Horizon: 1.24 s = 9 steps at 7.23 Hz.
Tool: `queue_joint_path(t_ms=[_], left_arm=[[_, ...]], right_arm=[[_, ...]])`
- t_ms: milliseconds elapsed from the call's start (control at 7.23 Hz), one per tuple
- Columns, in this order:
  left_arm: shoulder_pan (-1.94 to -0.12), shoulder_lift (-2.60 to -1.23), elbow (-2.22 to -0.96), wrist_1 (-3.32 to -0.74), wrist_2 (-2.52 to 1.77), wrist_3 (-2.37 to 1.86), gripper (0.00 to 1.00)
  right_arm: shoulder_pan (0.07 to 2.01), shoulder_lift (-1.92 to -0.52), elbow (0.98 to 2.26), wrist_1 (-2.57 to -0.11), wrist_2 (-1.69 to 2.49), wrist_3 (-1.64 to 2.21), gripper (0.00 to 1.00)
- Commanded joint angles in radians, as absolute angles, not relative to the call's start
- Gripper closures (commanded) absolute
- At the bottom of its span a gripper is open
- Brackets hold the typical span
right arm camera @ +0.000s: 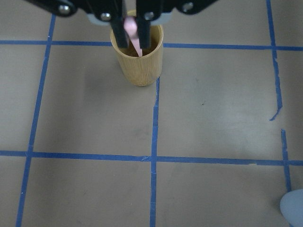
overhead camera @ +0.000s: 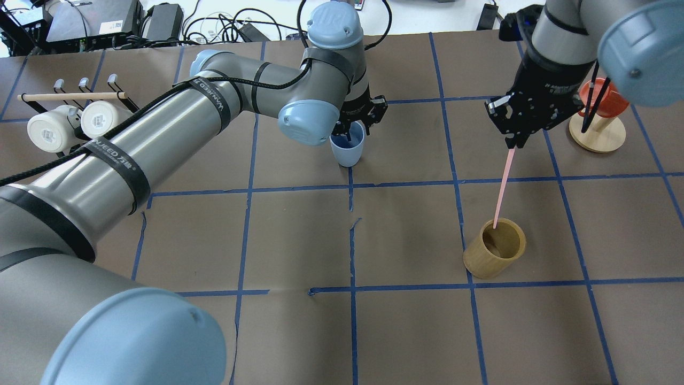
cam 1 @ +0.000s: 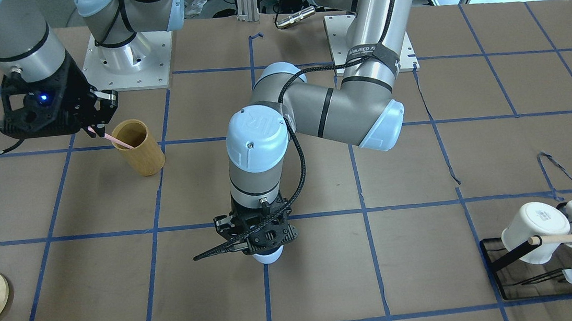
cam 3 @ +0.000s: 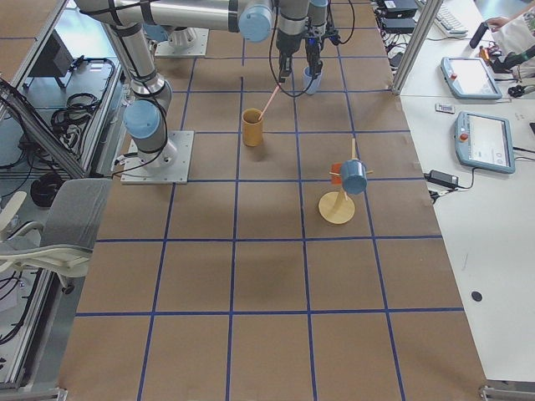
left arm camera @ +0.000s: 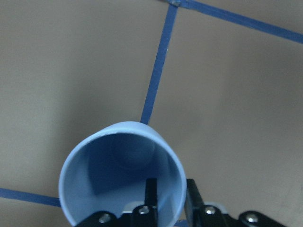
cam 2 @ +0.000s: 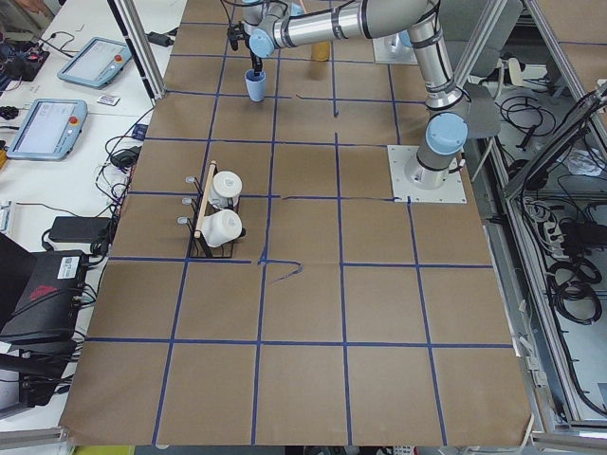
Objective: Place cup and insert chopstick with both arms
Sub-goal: 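Carry the blue cup farther from the robot while the right gripper lifts the chopstick, then release the blue cup and raise the left gripper while the right carries the chopstick over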
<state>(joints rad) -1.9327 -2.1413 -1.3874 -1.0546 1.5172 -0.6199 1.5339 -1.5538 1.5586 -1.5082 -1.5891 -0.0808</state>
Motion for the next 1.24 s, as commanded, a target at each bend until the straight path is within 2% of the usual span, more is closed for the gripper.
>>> queue_joint_path(t_ms=[0,277,415,691,968,1106], left_arm=[[-1.907,-2.029,-1.387,-1.171,1.52,-0.563,0.0],[-1.872,-1.854,-1.475,-1.29,1.519,-0.474,0.02],[-1.849,-1.756,-1.558,-1.295,1.528,-0.428,0.06],[-1.806,-1.569,-1.717,-1.343,1.542,-0.411,0.05],[-1.677,-1.508,-1.698,-1.472,1.548,-0.263,0.0],[-1.628,-1.526,-1.618,-1.587,1.542,-0.194,0.0]], right_arm=[[1.534,-1.56,1.41,-1.393,-1.579,-0.081,1.0],[1.545,-1.551,1.364,-1.399,-1.512,-0.08,1.0],[1.558,-1.534,1.37,-1.51,-1.479,-0.062,1.0],[1.673,-1.464,1.37,-1.747,-1.479,0.021,1.0],[1.747,-1.38,1.37,-1.941,-1.479,0.116,1.0],[1.776,-1.333,1.371,-2.027,-1.479,0.121,1.0]])
